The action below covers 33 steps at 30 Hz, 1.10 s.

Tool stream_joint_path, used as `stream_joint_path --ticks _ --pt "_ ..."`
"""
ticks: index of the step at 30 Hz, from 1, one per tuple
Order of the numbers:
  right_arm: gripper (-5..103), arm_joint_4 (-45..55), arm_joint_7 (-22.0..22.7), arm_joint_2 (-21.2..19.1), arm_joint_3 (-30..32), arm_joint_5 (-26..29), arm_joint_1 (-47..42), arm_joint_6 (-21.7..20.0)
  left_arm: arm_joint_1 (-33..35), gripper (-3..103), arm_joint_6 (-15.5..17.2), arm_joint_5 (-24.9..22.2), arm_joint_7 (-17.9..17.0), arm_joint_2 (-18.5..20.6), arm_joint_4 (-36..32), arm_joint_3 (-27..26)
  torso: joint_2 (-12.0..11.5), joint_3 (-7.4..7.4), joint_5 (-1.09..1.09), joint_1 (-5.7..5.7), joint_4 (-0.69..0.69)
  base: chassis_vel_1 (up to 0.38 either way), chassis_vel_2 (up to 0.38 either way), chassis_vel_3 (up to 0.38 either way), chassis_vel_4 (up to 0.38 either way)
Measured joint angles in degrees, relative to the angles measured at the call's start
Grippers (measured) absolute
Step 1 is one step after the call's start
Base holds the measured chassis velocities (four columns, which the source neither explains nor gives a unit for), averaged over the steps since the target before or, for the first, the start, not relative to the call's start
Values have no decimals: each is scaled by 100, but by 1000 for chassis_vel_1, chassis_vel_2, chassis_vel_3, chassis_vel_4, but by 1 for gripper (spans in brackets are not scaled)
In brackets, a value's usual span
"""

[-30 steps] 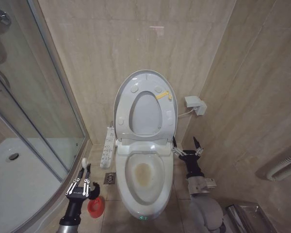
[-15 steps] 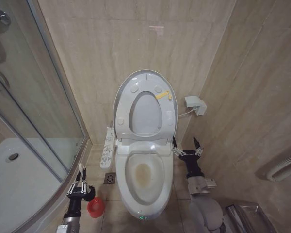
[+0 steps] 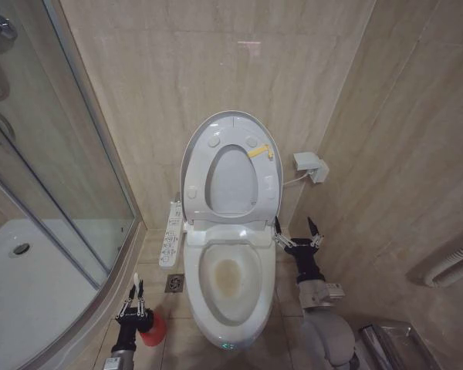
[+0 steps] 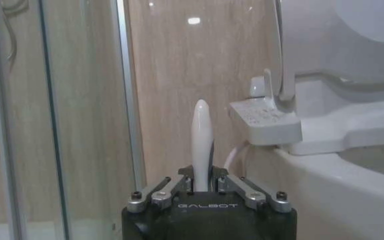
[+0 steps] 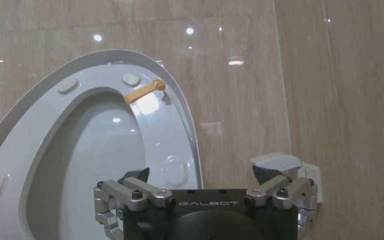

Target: Open the toilet lid, clean the toilet bowl with a toilet brush, close the toilet lid, and flush.

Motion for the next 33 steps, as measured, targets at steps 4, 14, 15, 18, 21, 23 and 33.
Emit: stream_joint_path --ticks 4,14,15,18,21,23,33 --pt "100 0 0 0 0 0 0 0 -98 18 -2 -1 22 -25 182 46 0 0 0 0 0 0 0 0 0" --pt "100 0 0 0 0 0 0 0 -431 18 -6 13 164 -120 764 210 0 0 0 0 -1 0 0 0 0" --pt "100 0 0 0 0 0 0 0 -479 18 -7 15 193 -128 842 232 0 0 0 0 -1 0 0 0 0" --pt "100 0 0 0 0 0 0 0 -562 18 -9 20 258 -147 1019 276 0 0 0 0 -1 0 0 0 0" --pt "100 0 0 0 0 0 0 0 -638 18 -9 23 302 -166 1194 311 0 0 0 0 0 0 0 0 0" --pt "100 0 0 0 0 0 0 0 -697 18 -10 25 352 -176 1336 340 0 0 0 0 -1 0 0 0 0" --pt "100 0 0 0 0 0 0 0 -834 18 -12 31 641 -190 1870 430 0 0 0 0 1 0 0 0 0"
